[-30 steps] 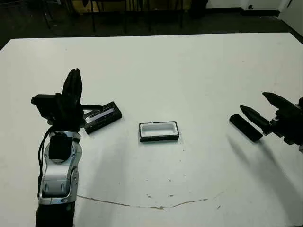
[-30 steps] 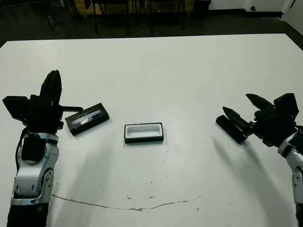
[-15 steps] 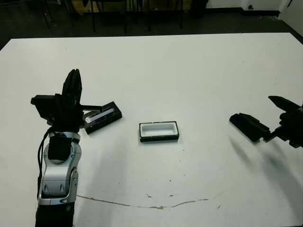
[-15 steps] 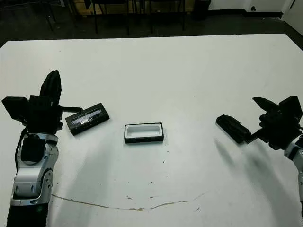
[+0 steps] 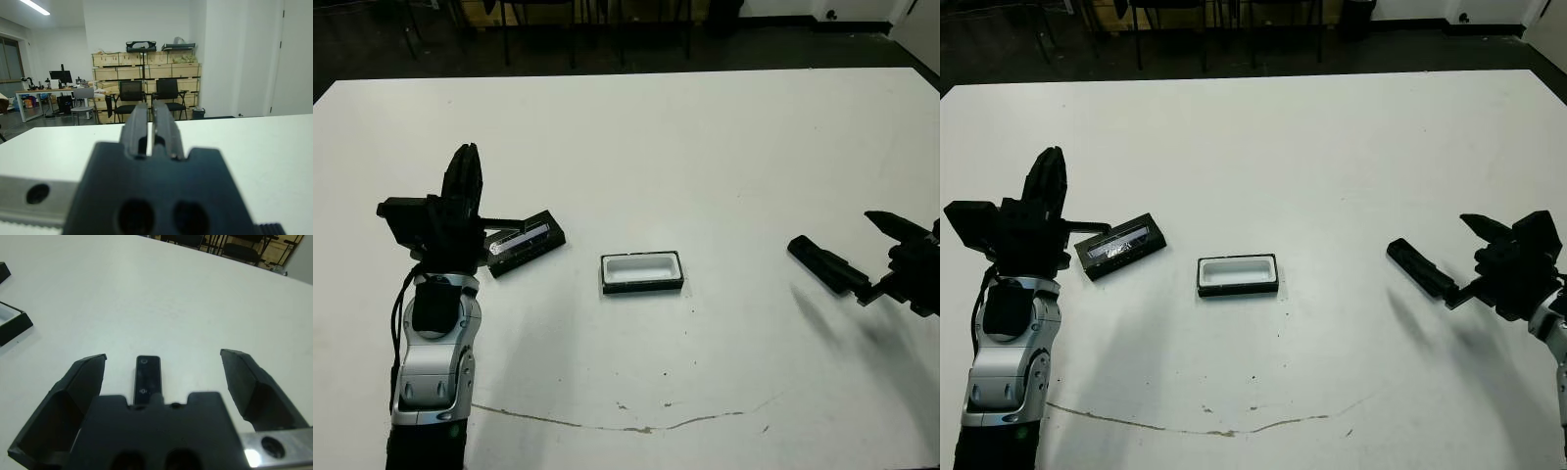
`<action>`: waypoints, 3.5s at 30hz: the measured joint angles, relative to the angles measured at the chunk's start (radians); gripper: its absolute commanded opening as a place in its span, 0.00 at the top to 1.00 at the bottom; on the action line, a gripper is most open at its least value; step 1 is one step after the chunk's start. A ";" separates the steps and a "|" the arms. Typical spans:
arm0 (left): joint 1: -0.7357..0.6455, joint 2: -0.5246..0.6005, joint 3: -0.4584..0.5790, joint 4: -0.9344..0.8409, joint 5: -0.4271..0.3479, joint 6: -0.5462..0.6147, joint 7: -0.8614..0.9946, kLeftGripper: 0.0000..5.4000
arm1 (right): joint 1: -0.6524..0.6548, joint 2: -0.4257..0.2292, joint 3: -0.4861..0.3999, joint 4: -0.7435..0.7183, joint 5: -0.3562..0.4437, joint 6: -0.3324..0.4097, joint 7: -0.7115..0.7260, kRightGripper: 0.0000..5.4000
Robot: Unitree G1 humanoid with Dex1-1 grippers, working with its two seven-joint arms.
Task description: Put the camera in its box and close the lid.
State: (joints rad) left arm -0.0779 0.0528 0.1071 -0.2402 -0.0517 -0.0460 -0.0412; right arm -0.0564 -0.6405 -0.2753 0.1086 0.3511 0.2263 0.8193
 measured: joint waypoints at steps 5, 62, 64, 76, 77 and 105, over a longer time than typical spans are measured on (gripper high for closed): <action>0.000 0.000 0.000 0.000 -0.002 0.000 0.000 1.00 | 0.009 0.002 0.007 0.030 0.000 -0.006 0.003 0.00; 0.006 0.002 0.005 0.010 -0.002 -0.006 -0.010 1.00 | 0.021 -0.037 0.095 0.071 -0.059 0.058 0.018 0.61; 0.006 0.002 0.005 0.009 -0.002 -0.006 -0.010 1.00 | 0.019 -0.052 0.106 0.070 -0.065 0.058 0.027 0.68; 0.006 0.003 0.005 0.007 -0.001 -0.003 -0.010 1.00 | 0.008 -0.101 0.134 0.058 -0.068 0.080 0.066 0.88; 0.006 0.003 0.005 0.007 -0.001 -0.003 -0.010 1.00 | 0.008 -0.101 0.134 0.058 -0.068 0.080 0.062 0.88; 0.011 0.000 -0.008 -0.015 0.011 0.015 0.000 1.00 | -0.522 -0.022 0.427 -0.325 -0.017 0.442 0.020 0.88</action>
State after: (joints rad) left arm -0.0671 0.0530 0.0993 -0.2548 -0.0408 -0.0309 -0.0415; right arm -0.5784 -0.6628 0.1521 -0.2163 0.3344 0.6685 0.8398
